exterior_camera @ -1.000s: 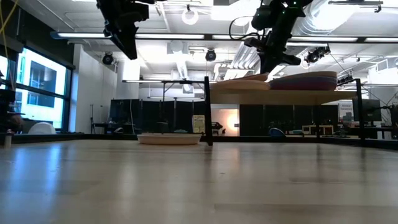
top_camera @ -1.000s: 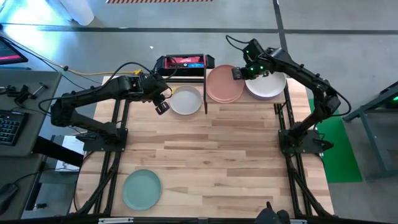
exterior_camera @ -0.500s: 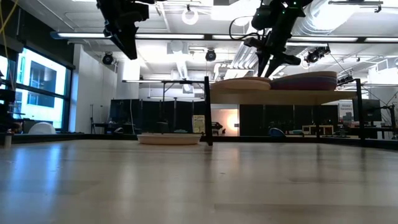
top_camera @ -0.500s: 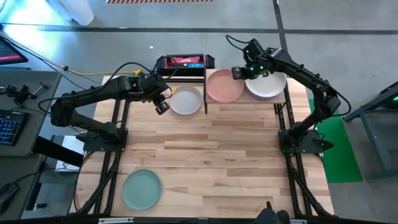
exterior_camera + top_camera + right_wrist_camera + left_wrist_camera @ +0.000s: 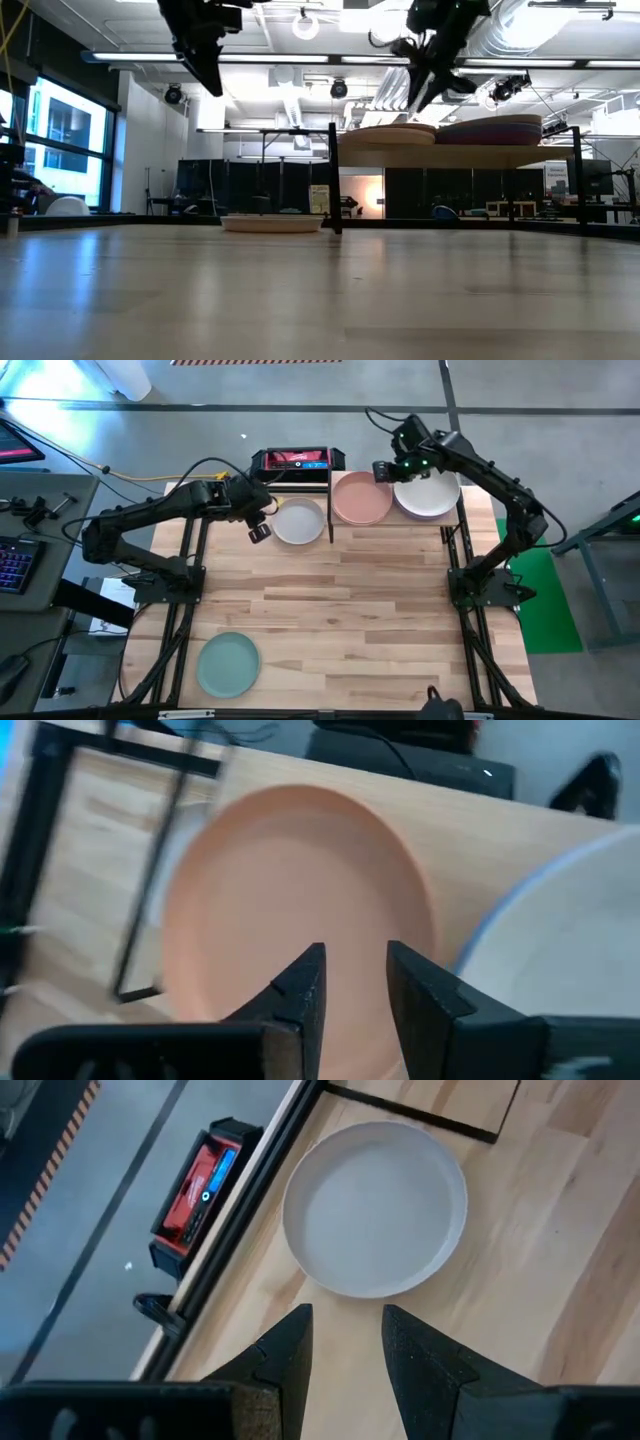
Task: Place and stack plates onto a shelf
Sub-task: Stack the gray white plate on top of the orange plate on the shelf
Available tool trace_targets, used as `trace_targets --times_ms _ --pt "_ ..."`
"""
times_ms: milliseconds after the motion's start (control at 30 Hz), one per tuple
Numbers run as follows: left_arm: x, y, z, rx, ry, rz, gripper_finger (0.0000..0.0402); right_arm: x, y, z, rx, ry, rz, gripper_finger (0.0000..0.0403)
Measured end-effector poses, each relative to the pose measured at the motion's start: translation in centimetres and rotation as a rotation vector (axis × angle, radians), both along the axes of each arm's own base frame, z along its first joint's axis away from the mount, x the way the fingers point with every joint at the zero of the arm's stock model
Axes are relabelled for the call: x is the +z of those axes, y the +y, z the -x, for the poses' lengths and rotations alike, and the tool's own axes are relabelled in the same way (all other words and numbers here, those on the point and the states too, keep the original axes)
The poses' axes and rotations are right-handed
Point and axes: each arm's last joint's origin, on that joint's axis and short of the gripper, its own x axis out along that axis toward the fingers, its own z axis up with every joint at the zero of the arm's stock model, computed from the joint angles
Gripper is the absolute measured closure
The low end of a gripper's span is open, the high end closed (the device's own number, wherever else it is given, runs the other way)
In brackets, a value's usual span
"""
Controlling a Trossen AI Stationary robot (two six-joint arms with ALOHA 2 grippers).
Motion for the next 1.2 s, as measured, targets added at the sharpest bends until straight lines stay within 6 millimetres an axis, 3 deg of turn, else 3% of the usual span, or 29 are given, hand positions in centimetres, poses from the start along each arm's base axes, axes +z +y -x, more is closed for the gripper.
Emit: trace_targets --times_ms 200,467,733,933,1200 --pt "-0.6 1.3 -1.3 -0.128 0.016 -0.012 0.0291 3.2 1.7 -0.9 0.091 -0.041 0.057 0.0316" --pt "-3.5 2.8 -3.6 -0.309 0.143 0.031 0.0291 6.3 4.9 -2.0 0.238 -0.063 0.118 0.0316" --pt "-7.7 3.7 -6.2 -0.455 0.275 0.134 0.0291 6.5 6.6 -2.4 0.322 -0.015 0.122 0.0316" --pt "-10.6 4.3 -7.5 -0.462 0.349 0.193 0.0291 6.3 6.8 -2.2 0.326 0.034 0.137 0.0316" --pt "-12.5 4.2 -8.2 -0.507 0.404 0.236 0.0291 6.2 6.9 -2.1 0.346 0.057 0.135 0.0316"
